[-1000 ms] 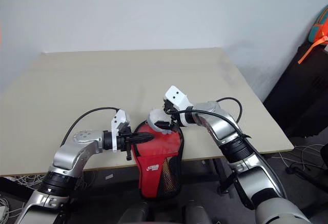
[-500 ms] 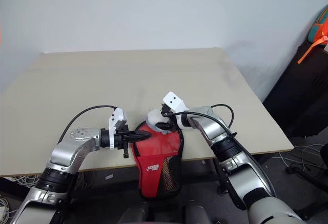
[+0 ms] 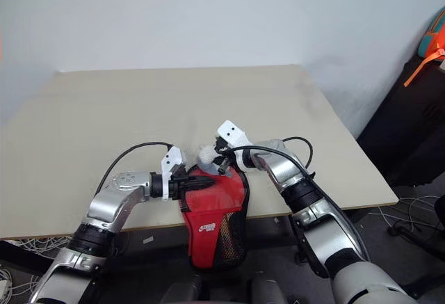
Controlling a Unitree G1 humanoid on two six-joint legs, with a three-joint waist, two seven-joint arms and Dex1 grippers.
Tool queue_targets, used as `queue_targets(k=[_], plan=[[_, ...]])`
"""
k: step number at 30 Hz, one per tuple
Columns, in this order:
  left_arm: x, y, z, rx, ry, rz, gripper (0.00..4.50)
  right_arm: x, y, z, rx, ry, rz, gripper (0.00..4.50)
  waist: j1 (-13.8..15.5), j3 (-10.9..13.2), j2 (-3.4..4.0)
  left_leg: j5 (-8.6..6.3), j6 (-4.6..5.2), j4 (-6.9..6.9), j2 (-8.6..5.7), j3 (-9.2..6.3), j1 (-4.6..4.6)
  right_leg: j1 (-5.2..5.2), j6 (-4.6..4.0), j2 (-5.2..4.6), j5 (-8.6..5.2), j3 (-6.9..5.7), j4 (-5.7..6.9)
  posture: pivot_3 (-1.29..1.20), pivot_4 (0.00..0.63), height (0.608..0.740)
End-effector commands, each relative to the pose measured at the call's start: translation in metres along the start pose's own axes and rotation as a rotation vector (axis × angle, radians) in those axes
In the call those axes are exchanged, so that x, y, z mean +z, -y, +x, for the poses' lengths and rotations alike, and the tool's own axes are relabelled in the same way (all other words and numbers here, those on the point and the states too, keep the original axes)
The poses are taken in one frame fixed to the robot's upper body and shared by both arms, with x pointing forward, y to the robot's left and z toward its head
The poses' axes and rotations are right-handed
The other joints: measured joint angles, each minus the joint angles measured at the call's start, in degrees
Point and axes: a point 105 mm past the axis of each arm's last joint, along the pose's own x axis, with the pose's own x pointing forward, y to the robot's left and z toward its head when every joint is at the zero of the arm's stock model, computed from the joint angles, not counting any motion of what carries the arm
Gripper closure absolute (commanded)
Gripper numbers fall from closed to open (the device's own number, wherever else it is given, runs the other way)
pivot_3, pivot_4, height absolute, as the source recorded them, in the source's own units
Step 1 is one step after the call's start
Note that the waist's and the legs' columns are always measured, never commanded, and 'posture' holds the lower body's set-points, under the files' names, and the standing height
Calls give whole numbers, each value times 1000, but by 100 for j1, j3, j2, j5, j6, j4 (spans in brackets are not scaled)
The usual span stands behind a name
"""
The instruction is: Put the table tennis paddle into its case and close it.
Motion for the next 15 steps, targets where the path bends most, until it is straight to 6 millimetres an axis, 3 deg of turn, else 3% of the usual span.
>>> queue_targets(k=[1, 15], plan=[[13, -1, 8, 1, 20, 65, 4500, 23, 5, -2, -19, 48, -64, 4453, 0, 0, 0, 0, 0, 0, 0, 0, 0, 0, 0, 0, 0, 0, 0, 0, 0, 739], [-11, -7, 14, 30, -36, 84, 4500, 29, 11, 5, -31, 50, -72, 4453, -2, -1, 2, 0, 0, 0, 0, -1, 0, -1, 0, 1, 0, 0, 4, 0, 0, 739]])
